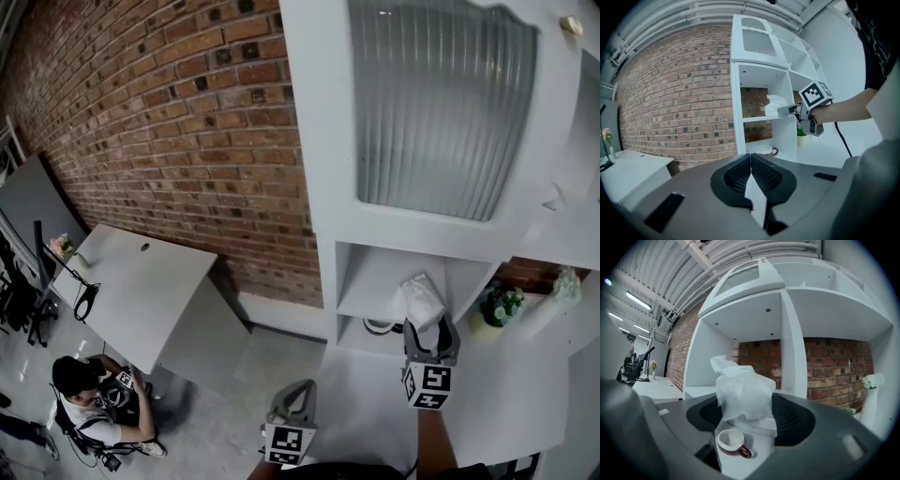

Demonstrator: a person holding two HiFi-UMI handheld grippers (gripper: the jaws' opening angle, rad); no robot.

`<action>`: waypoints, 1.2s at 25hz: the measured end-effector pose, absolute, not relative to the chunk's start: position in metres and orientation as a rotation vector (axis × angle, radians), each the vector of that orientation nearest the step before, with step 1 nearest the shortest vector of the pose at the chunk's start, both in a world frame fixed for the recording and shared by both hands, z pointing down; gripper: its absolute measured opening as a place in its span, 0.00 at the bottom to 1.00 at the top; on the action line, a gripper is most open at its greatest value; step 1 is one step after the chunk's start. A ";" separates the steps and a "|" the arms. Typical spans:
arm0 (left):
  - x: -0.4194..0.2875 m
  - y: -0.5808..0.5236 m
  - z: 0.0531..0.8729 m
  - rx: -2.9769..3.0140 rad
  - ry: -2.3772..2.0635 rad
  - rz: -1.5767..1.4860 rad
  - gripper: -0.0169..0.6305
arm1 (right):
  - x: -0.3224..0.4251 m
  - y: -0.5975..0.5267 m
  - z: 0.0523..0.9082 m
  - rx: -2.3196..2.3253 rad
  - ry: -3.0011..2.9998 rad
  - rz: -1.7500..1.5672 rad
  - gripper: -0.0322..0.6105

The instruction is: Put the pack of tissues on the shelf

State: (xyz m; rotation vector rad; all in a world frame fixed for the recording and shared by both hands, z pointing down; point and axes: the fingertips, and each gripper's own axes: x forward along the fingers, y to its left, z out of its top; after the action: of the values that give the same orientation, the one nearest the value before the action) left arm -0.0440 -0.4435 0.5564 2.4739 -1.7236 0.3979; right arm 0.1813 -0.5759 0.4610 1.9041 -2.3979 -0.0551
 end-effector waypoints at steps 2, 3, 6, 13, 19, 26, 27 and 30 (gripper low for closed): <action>-0.045 -0.443 0.557 2.476 -1.723 0.394 0.04 | 0.178 -0.576 0.462 1.889 -2.416 -0.038 0.55; -0.044 -0.443 0.556 2.473 -1.719 0.383 0.04 | 0.177 -0.576 0.461 1.884 -2.423 -0.033 0.57; -0.042 -0.443 0.554 2.472 -1.711 0.371 0.04 | 0.174 -0.577 0.461 1.865 -2.450 -0.010 0.61; -0.040 -0.439 0.552 2.513 -1.698 0.371 0.04 | 0.172 -0.567 0.455 1.856 -2.446 0.026 0.72; -0.039 -0.432 0.548 2.529 -1.707 0.358 0.04 | 0.178 -0.543 0.447 1.883 -2.475 0.046 0.72; -0.038 -0.421 0.540 2.570 -1.689 0.317 0.04 | 0.190 -0.505 0.452 1.874 -2.445 0.038 0.72; -0.037 -0.419 0.539 2.581 -1.681 0.312 0.04 | 0.191 -0.499 0.453 1.869 -2.438 0.040 0.72; -0.033 -0.417 0.534 2.626 -1.659 0.293 0.04 | 0.196 -0.480 0.458 1.878 -2.408 0.052 0.72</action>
State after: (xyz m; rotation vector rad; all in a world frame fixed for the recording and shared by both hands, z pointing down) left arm -0.0327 -0.4169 0.5340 2.6256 -1.6592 0.2931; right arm 0.1959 -0.4795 0.4577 1.8778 -2.4079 0.0517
